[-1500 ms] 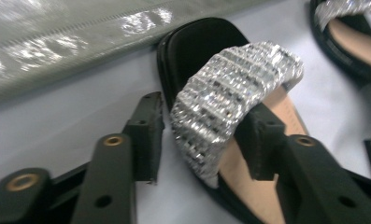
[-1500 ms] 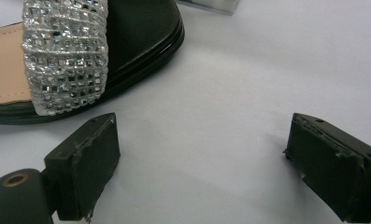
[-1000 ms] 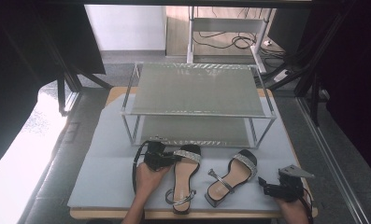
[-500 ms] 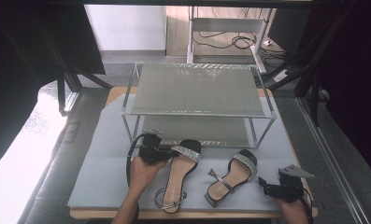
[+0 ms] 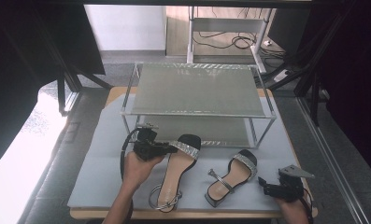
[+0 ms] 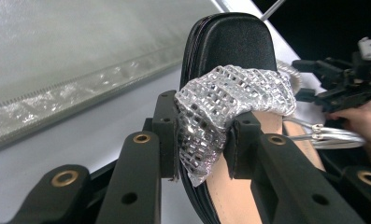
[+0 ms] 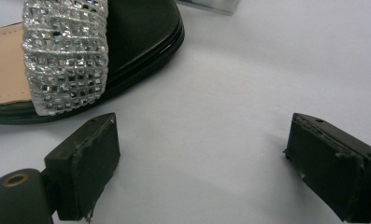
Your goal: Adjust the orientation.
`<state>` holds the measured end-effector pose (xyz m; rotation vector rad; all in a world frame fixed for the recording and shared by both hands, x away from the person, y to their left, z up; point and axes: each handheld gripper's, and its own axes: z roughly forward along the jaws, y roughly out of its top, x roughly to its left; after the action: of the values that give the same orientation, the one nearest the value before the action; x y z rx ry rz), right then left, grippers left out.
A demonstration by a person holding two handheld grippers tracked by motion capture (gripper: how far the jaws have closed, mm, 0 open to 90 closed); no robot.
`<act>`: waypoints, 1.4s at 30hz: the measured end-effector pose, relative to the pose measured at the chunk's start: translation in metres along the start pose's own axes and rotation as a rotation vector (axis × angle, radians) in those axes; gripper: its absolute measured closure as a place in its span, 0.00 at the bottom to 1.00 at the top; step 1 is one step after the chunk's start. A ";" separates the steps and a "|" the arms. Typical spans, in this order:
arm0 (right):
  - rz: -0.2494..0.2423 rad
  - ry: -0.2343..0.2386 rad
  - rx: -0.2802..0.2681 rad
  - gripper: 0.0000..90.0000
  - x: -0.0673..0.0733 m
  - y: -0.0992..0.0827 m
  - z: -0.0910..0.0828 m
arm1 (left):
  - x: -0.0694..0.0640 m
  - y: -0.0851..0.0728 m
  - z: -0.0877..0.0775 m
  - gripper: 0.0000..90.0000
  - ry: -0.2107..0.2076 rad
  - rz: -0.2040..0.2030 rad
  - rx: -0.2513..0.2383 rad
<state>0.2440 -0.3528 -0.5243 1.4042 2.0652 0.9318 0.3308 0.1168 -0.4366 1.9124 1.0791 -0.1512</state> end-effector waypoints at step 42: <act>-0.001 0.001 0.002 0.11 0.000 0.000 0.000 | -0.020 0.105 -0.068 0.78 0.004 -0.061 -0.025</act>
<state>0.2439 -0.3530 -0.5242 1.4039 2.0679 0.9300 0.3746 0.1335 -0.3195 1.8589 1.1380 -0.1671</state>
